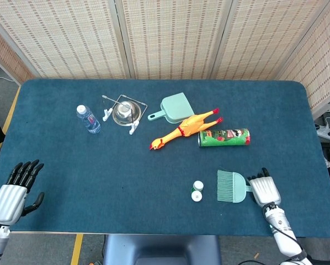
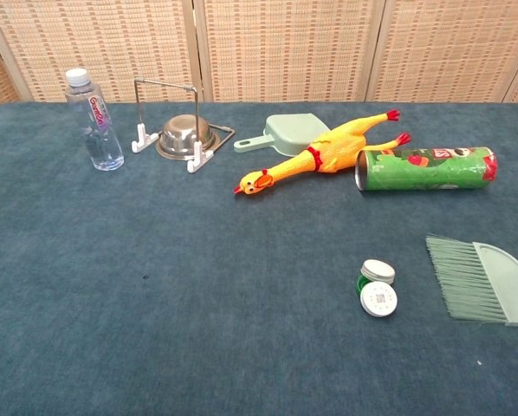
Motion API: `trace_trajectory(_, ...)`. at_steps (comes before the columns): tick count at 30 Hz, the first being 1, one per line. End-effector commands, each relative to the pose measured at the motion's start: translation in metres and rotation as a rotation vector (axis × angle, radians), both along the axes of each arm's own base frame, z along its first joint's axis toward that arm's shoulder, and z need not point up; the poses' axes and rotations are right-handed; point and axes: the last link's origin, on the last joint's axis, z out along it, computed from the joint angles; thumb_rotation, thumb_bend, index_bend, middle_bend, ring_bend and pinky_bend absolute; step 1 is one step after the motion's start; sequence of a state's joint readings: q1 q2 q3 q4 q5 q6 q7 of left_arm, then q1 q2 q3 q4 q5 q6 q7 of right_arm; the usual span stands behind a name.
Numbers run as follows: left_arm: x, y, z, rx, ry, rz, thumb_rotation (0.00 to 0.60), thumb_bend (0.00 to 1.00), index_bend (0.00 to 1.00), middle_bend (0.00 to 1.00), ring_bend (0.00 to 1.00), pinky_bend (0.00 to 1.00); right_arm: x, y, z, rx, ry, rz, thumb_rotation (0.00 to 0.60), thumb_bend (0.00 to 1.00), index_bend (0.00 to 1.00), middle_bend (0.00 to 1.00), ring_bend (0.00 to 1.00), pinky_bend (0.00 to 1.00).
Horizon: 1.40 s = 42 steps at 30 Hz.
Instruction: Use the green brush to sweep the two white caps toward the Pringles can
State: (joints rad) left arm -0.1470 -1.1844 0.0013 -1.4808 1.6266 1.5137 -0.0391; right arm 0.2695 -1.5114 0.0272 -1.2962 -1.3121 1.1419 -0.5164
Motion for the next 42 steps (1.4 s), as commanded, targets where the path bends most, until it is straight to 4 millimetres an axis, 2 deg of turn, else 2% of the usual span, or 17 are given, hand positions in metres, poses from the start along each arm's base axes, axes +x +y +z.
trace_trajectory(1, 0.0, 0.0, 0.0, 0.0, -0.001, -0.002, 0.6, 0.41, 0.0, 0.0, 0.0, 0.04, 0.002, -0.001, 0.011, -0.04, -0.008, 0.032, 0.6, 0.47, 0.8, 0.73, 0.44, 0.21)
trace_trajectory(6, 0.001, -0.001, 0.0, 0.0, -0.001, -0.004, 0.6, 0.41, 0.0, 0.0, 0.0, 0.03, 0.003, -0.002, 0.018, -0.055, -0.002, 0.055, 0.6, 0.48, 0.86, 0.78, 0.51, 0.28)
trace_trajectory(11, 0.002, -0.003, -0.001, -0.001, 0.0, -0.01, 0.6, 0.41, 0.0, 0.0, 0.0, 0.03, 0.024, -0.011, 0.05, -0.091, 0.074, 0.218, 0.6, 0.49, 0.9, 0.82, 0.54, 0.3)
trace_trajectory(16, 0.003, -0.004, -0.002, -0.003, 0.004, -0.013, 0.6, 0.41, 0.0, 0.0, 0.0, 0.04, 0.071, -0.017, 0.072, -0.067, 0.19, 0.395, 0.6, 0.49, 0.91, 0.83, 0.56, 0.3)
trace_trajectory(20, 0.005, -0.004, -0.002, -0.005, 0.002, -0.018, 0.6, 0.41, 0.0, 0.0, 0.0, 0.04, 0.115, -0.015, 0.075, -0.012, 0.273, 0.507, 0.6, 0.49, 0.91, 0.83, 0.56, 0.3)
trace_trajectory(25, 0.005, -0.005, -0.002, -0.01, -0.005, -0.021, 0.6, 0.41, 0.0, 0.0, 0.0, 0.04, 0.163, -0.007, 0.056, 0.074, 0.344, 0.601, 0.6, 0.49, 0.91, 0.83, 0.56, 0.3)
trace_trajectory(31, 0.004, -0.006, 0.003, -0.006, -0.022, -0.023, 0.6, 0.41, 0.0, 0.0, 0.0, 0.03, 0.201, 0.002, 0.025, 0.151, 0.478, 0.693, 0.6, 0.49, 0.91, 0.83, 0.56, 0.3)
trace_trajectory(37, 0.003, -0.006, 0.005, -0.01, -0.031, -0.022, 0.6, 0.41, 0.0, 0.0, 0.0, 0.03, 0.22, 0.008, -0.008, 0.212, 0.59, 0.724, 0.6, 0.49, 0.91, 0.83, 0.56, 0.3)
trace_trajectory(42, 0.002, -0.007, 0.007, -0.01, -0.034, -0.024, 0.6, 0.41, 0.0, 0.0, 0.0, 0.03, 0.227, 0.007, -0.027, 0.234, 0.646, 0.716, 0.6, 0.49, 0.91, 0.83, 0.56, 0.3)
